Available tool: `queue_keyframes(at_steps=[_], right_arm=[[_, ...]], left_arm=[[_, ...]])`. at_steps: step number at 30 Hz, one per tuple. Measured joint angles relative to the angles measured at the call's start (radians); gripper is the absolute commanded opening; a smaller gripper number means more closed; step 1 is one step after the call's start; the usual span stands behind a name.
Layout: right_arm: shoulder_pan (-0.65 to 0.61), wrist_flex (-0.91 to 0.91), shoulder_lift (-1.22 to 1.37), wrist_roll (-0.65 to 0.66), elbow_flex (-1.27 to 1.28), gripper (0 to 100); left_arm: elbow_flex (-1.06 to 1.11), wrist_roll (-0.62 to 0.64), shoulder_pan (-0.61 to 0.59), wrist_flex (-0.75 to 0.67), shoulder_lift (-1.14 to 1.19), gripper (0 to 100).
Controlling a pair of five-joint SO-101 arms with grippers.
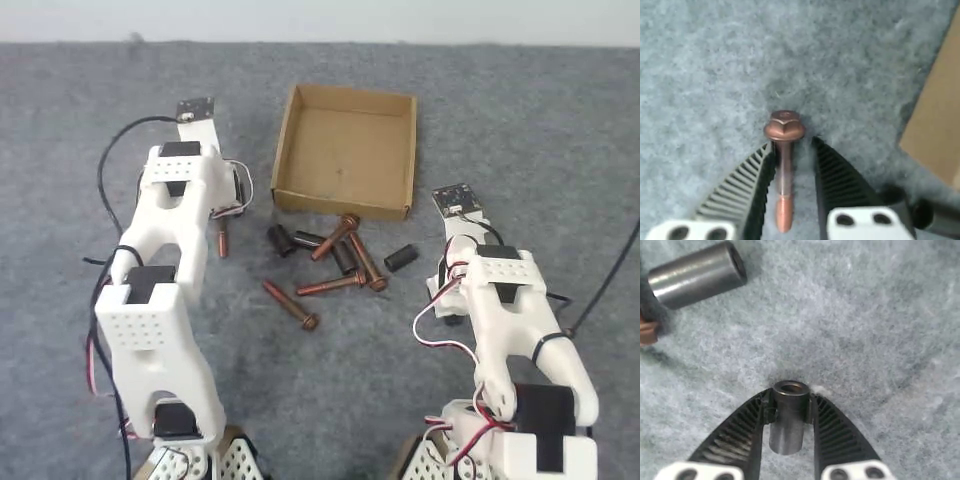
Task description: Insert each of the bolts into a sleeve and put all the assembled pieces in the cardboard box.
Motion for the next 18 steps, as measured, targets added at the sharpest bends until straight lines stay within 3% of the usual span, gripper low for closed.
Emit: queue_keyframes(at_steps=[8, 18], right_arm=[[0.0, 0.0, 0.0, 0.0, 0.0, 0.6], [0.0, 0.0, 0.0, 0.0, 0.0, 0.6]], left_arm=[[0.0, 0.028, -0.006, 0.003, 0.0, 11], [-0.127, 0.075, -0.006, 0.086, 0.1, 2]])
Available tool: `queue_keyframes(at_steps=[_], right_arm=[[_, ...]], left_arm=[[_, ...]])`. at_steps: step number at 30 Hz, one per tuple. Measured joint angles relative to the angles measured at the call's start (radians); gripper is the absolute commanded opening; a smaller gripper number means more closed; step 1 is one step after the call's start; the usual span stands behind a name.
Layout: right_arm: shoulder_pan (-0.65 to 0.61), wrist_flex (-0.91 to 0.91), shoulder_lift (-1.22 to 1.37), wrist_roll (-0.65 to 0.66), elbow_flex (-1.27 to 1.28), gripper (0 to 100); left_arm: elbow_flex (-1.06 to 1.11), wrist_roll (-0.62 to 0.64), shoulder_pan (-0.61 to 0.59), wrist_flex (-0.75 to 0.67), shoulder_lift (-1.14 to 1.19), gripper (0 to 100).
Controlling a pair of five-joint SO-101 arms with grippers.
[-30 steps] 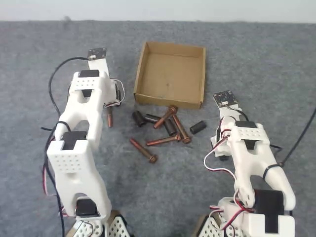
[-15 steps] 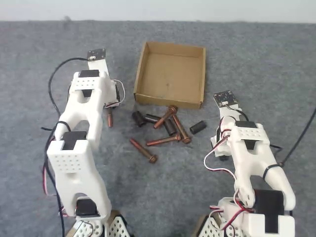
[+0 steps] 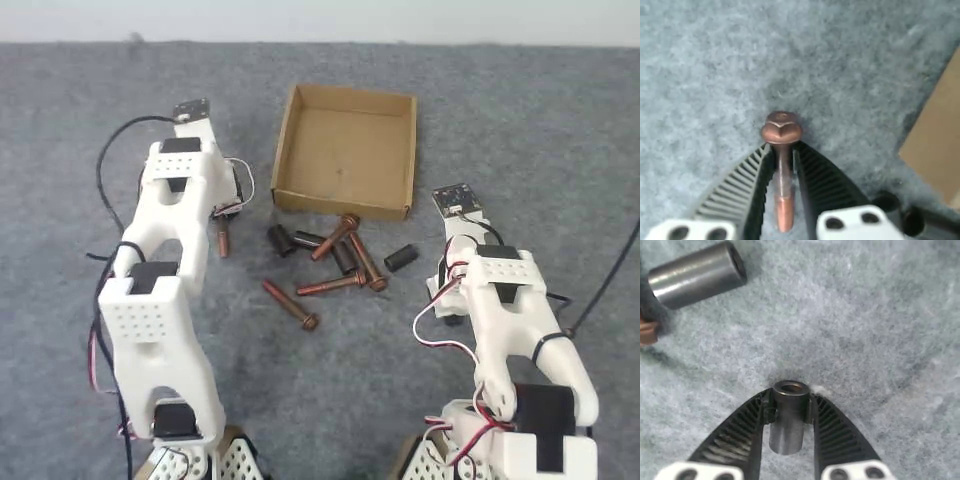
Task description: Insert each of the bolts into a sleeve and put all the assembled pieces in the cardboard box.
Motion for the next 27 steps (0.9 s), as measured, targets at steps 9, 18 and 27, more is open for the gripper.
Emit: queue_keyframes(at_steps=[9, 18, 27], right_arm=[[0.0, 0.0, 0.0, 0.0, 0.0, 0.6], [0.002, 0.0, 0.0, 0.0, 0.0, 0.6], [0.08, 0.184, -0.123, -0.12, -0.175, 0.6]], left_arm=[[-0.166, -0.025, 0.002, 0.123, 0.098, 1], [-0.166, -0.083, 0.002, 0.124, 0.098, 1], [0.11, -0.144, 0.002, -0.081, -0.069, 1]])
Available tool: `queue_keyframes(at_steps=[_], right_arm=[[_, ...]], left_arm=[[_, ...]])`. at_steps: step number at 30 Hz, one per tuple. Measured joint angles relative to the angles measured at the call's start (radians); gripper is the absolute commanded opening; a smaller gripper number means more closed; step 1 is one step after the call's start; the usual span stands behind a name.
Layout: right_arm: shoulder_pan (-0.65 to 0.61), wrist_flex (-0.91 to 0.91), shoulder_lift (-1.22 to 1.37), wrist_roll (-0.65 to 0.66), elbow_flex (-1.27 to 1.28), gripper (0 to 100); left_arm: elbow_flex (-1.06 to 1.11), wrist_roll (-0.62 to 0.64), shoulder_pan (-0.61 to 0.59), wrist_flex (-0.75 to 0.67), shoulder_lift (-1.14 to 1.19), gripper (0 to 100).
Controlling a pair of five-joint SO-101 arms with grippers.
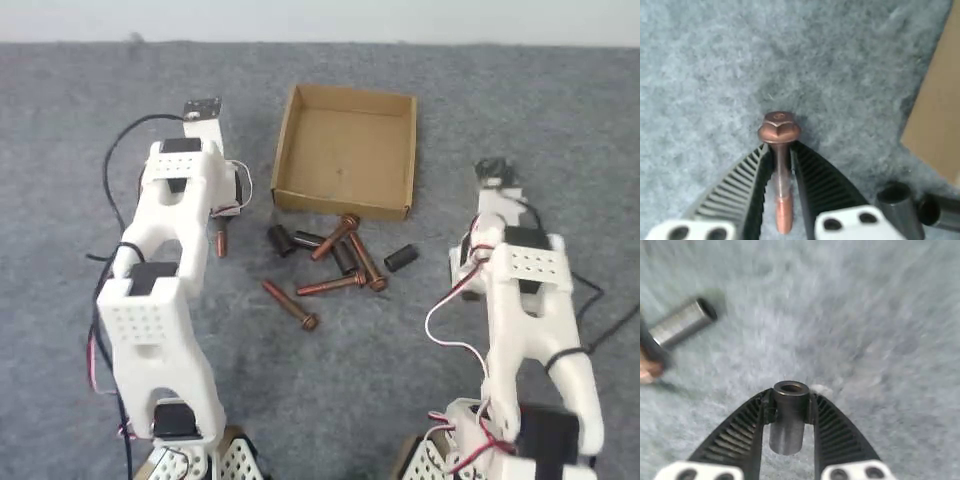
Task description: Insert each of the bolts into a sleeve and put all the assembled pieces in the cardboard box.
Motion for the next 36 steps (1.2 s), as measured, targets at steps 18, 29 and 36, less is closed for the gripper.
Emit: queue_keyframes(at_steps=[18, 29, 36], right_arm=[[-0.152, -0.313, 0.009, -0.083, -0.14, 0.9], [-0.207, -1.096, 0.114, -0.083, 0.106, 0.8], [-0.255, -1.41, 0.173, -0.083, 0.206, 0.7]], left_arm=[[0.18, 0.0, -0.006, -0.127, -0.112, 1], [0.18, 0.0, -0.012, -0.127, -0.112, 1], [0.18, -0.003, -0.012, -0.127, -0.112, 1]])
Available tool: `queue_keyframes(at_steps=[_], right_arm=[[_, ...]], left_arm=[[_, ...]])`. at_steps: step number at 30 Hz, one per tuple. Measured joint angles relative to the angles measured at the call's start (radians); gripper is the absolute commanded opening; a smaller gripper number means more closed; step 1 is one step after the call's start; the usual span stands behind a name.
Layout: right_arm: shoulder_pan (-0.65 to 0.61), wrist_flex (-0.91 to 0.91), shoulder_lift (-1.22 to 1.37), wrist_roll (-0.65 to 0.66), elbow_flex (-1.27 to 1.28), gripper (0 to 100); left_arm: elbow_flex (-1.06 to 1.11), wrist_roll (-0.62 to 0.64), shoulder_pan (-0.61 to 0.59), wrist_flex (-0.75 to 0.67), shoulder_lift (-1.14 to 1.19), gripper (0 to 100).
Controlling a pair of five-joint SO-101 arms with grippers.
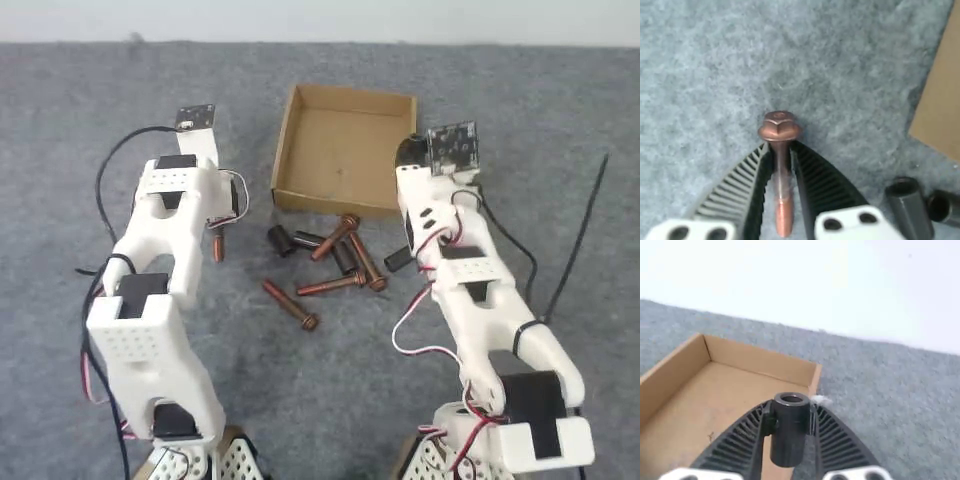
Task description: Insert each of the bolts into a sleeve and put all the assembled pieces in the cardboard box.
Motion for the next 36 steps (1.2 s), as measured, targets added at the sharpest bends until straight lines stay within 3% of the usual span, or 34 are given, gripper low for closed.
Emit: queue_keyframes(at_steps=[9, 22, 28, 36], right_arm=[[-0.091, -0.348, 0.0, 0.0, 0.255, 0.7], [-0.166, -0.706, 0.0, 0.0, 0.557, 0.7], [-0.173, -0.744, 0.068, 0.0, 0.568, 0.6], [-0.153, -0.962, 0.342, 0.0, 0.502, 0.6]], left_arm=[[0.0, 0.0, 0.0, 0.0, 0.0, 1], [0.0, 0.0, 0.0, 0.0, 0.0, 1], [0.0, 0.0, 0.0, 0.0, 0.0, 1], [0.0, 0.0, 0.0, 0.0, 0.0, 1]])
